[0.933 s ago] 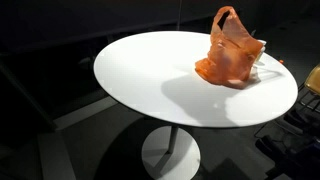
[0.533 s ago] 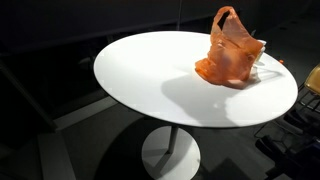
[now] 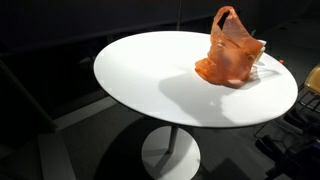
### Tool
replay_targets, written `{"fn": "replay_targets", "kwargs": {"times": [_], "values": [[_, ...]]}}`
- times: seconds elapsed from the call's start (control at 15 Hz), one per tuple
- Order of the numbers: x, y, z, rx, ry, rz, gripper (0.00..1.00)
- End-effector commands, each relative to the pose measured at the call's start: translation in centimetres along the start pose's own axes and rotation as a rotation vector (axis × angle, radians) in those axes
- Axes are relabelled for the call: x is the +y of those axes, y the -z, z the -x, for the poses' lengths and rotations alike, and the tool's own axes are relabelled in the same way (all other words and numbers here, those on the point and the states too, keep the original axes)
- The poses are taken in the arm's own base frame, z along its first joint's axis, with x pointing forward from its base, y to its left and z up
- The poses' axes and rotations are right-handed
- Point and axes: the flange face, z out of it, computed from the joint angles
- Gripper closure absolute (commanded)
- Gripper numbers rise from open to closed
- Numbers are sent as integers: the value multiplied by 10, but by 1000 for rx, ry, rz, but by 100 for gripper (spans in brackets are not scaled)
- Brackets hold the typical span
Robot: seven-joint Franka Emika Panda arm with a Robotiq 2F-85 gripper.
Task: Take the bottle with black labeling out of the carrier bag
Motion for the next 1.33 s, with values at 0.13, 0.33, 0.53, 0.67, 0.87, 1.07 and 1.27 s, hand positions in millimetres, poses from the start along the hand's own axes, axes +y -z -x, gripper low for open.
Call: {"fn": "replay_targets", "kwargs": {"times": [0.13,0.33,0.53,0.67,0.87,1.07,1.27], "values": [[8,19,-44,-4,-70,-17,0],[19,19,-69,2,-119,-17,0],[36,6,-94,-4,-161,-28,0],[47,-7,-109,-11,-174,-38,0],[62,-34,-130,-22,-188,-60,0],[72,-55,-149,-35,-198,-98,0],[77,-66,-161,-37,-197,-122,0]]}}
